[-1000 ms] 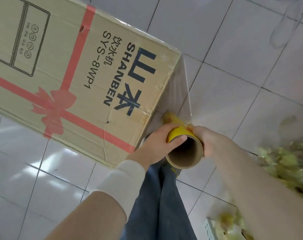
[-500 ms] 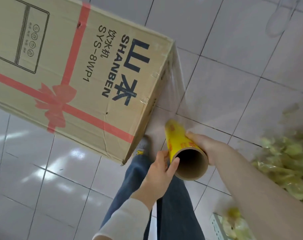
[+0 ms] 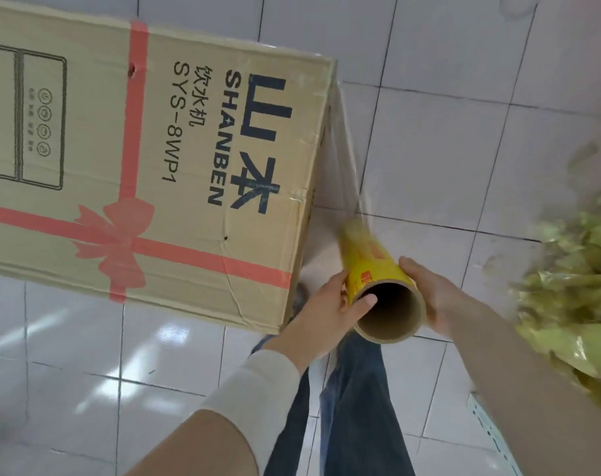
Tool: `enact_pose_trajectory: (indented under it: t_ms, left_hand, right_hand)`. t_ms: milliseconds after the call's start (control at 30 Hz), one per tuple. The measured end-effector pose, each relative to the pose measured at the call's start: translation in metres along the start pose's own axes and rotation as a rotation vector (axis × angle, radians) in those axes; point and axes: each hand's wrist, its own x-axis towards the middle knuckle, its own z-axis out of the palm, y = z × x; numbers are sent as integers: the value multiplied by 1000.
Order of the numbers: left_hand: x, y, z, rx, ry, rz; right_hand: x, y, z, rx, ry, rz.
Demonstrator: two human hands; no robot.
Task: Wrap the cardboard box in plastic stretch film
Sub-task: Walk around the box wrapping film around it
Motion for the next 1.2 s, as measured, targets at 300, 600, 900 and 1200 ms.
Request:
enact_pose_trajectory:
  t_ms: [300,600,900,1200]
  left_hand:
    - [-35,-44,24,-182,61,-145]
    - [-23,-37,6,252,3,63]
    - [-57,-87,60,-22,279,1]
    - [-71,-88,29,37,10,-6]
  right_hand:
    - [-2,45,35,102,-98,61]
    - [4,59,39,-40,-120,45]
    - [1,102,37,139,-242,76]
    - [3,110,63,-90,-114,78]
